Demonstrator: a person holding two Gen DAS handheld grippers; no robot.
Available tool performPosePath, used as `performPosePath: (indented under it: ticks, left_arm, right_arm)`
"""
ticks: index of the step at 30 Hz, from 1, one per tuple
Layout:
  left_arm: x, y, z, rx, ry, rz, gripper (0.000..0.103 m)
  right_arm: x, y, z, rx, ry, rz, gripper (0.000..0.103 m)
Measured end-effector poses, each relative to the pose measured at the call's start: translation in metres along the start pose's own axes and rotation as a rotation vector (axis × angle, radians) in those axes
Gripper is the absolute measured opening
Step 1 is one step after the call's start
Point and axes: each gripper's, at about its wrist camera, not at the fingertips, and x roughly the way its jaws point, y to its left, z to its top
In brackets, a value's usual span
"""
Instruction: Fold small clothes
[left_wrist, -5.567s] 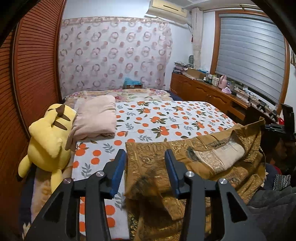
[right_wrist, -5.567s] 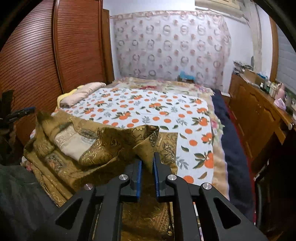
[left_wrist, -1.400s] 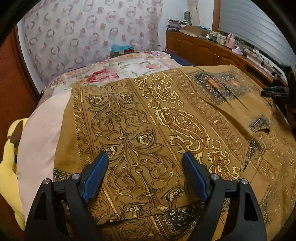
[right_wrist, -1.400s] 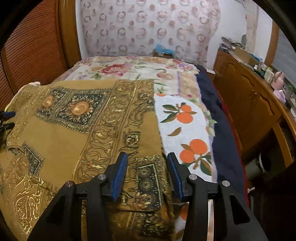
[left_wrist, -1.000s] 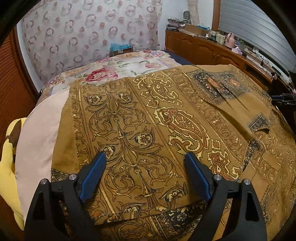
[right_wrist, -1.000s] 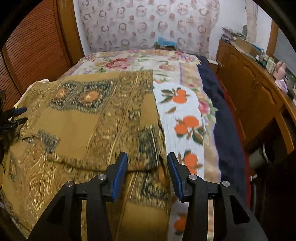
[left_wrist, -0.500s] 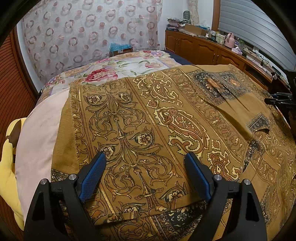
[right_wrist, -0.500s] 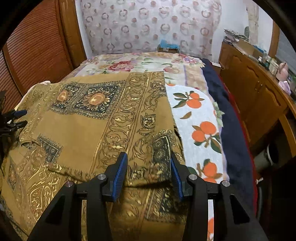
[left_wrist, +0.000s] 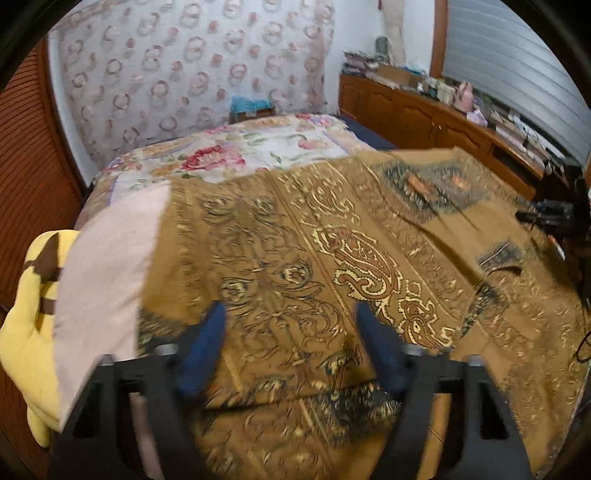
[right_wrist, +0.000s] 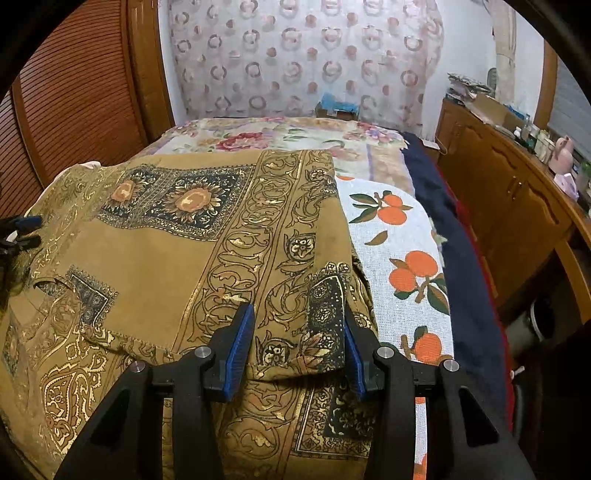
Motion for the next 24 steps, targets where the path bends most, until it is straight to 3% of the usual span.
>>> performPosePath:
  ticks: [9,16,17,19,21,24]
  left_arm:
    - [-0.025,0.025,-0.017,-0.093,-0.021,0.144,0.044]
    - [-0.026,0.042,-0.028,-0.144,-0.027,0.206,0.043]
    - [-0.025,0.042,-0.029,-0.142,-0.027,0.202,0.041]
    - [-0.023,0.041,-0.029,-0.138,-0.028,0.192,0.021]
    - [-0.026,0.039,-0.029,-0.133,-0.043,0.189,0.011]
    - [-0.031,0.036,-0.025,-0.123,-0.067,0.187,0.010]
  right_arm:
    - [0.000,0.000,0.000,-0.001,0.001,0.001,0.046]
    - [0.000,0.000,0.000,-0.003,0.001,0.001,0.046]
    - [0.000,0.000,0.000,-0.003,0.001,0.001,0.046]
    - [0.000,0.000,0.000,-0.003,0.001,0.001,0.047]
    - [0.001,-0.001,-0.001,-0.003,0.001,0.001,0.046]
    - [0.001,0.000,-0.001,-0.003,0.001,0.002,0.047]
